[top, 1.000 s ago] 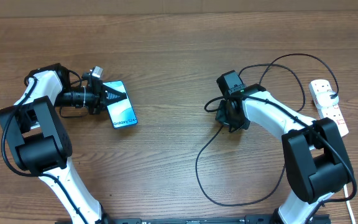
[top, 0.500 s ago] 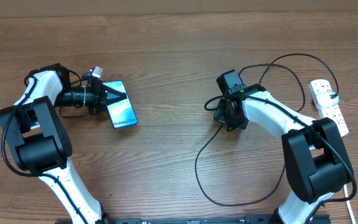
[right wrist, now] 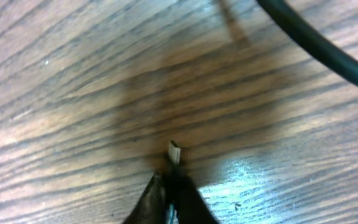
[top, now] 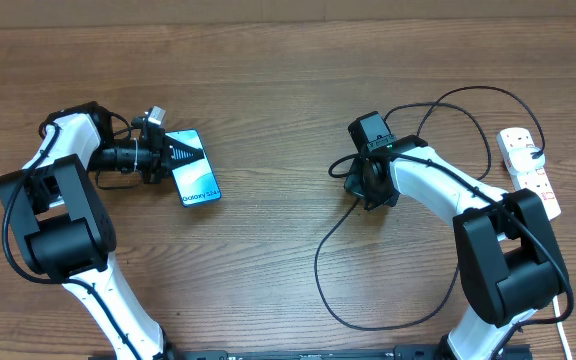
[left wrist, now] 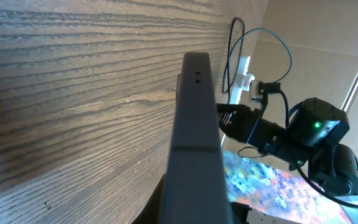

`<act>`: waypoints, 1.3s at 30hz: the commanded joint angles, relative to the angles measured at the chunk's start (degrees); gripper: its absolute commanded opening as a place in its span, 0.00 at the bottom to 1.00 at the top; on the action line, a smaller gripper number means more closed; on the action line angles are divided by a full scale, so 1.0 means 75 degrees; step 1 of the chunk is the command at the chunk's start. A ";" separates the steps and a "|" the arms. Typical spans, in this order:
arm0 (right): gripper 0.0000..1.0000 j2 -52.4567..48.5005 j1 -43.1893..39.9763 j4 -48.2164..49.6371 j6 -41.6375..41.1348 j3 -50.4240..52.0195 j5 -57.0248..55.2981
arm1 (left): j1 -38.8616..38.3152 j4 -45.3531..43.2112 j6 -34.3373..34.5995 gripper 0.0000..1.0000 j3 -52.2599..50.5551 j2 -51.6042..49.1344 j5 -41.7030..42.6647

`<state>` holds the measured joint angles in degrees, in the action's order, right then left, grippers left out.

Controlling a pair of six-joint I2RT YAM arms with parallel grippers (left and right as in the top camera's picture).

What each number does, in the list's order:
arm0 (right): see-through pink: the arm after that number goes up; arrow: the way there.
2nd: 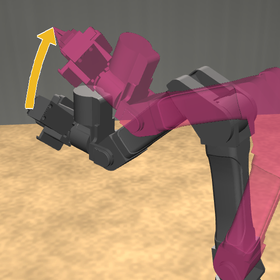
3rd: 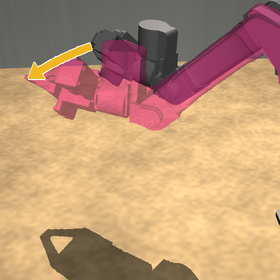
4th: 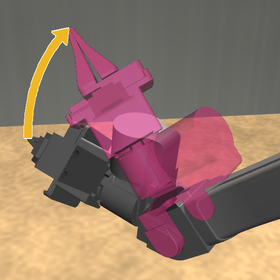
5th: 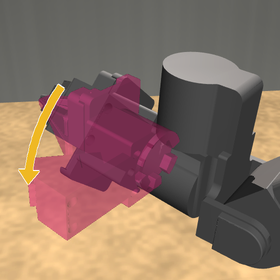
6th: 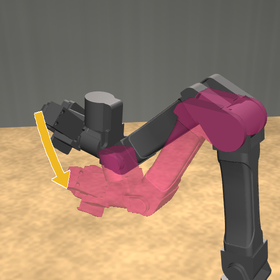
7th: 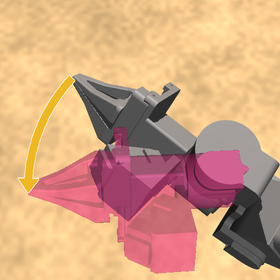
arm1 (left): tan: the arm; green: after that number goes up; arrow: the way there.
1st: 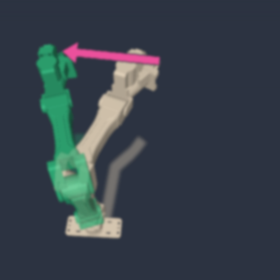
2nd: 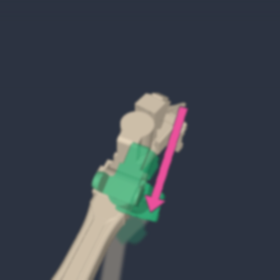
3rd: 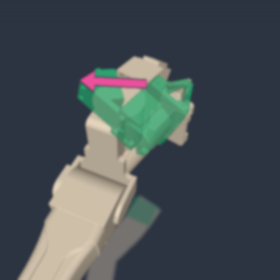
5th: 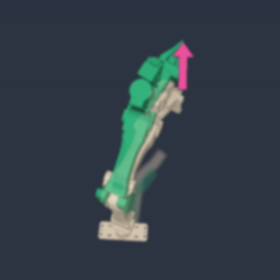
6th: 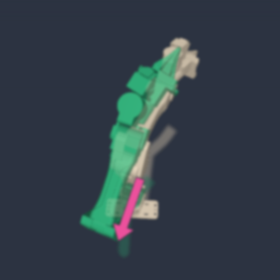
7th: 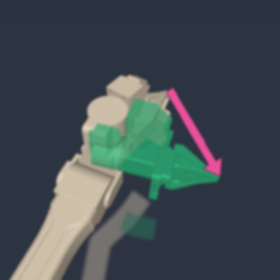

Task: Plug charger to phone and switch on socket

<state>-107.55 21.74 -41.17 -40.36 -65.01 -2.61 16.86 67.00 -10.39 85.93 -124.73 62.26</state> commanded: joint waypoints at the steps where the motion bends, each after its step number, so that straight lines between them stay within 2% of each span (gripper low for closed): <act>1: 0.04 0.0006 -0.0032 0.0050 -0.0020 0.0076 -0.0122 | -0.0050 0.0000 0.0108 0.04 0.0064 0.0300 0.0224; 5: 0.09 0.0006 -0.0032 -0.0003 -0.0017 0.0076 -0.0122 | -0.0050 -0.0125 0.0108 0.04 0.0064 0.0300 0.0216; 6: 0.08 0.0006 -0.0032 0.0000 -0.0017 0.0076 -0.0128 | -0.0050 -0.0143 0.0111 0.04 0.0064 0.0303 0.0221; 7: 0.04 0.0006 -0.0032 0.0003 -0.0020 0.0076 -0.0125 | -0.0050 -0.0143 0.0111 0.04 0.0064 0.0303 0.0219; 16: 0.04 0.0003 -0.0032 0.0000 -0.0015 0.0076 -0.0140 | -0.0052 -0.0137 0.0111 0.04 0.0064 0.0303 0.0154; 18: 0.07 0.0006 -0.0032 -0.0006 -0.0012 0.0076 -0.0178 | -0.0052 -0.0137 0.0111 0.04 0.0064 0.0303 0.0154; 21: 0.18 0.0006 -0.0032 -0.0026 0.0012 0.0076 -0.0192 | -0.0052 -0.0140 0.0111 0.04 0.0064 0.0300 0.0105; 26: 0.22 0.0006 -0.0032 -0.0020 0.0009 0.0076 -0.0184 | -0.0052 -0.0134 0.0108 0.04 0.0064 0.0303 0.0015; 30: 0.20 0.0006 -0.0032 -0.0020 0.0009 0.0076 -0.0187 | -0.0052 -0.0140 0.0108 0.04 0.0064 0.0303 0.0015; 31: 0.13 0.0006 -0.0032 -0.0015 0.0009 0.0076 -0.0187 | -0.0052 -0.0140 0.0108 0.04 0.0064 0.0303 0.0015; 33: 0.04 0.0006 -0.0032 -0.0009 0.0009 0.0076 -0.0187 | -0.0052 -0.0140 0.0108 0.04 0.0064 0.0303 0.0015; 39: 0.04 0.0006 -0.0032 -0.0006 0.0044 0.0076 -0.0187 | -0.0052 -0.0146 0.0105 0.04 0.0064 0.0300 0.0012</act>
<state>-107.55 21.74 -41.52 -40.27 -64.99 -3.36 16.86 65.93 -10.39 85.95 -124.73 60.97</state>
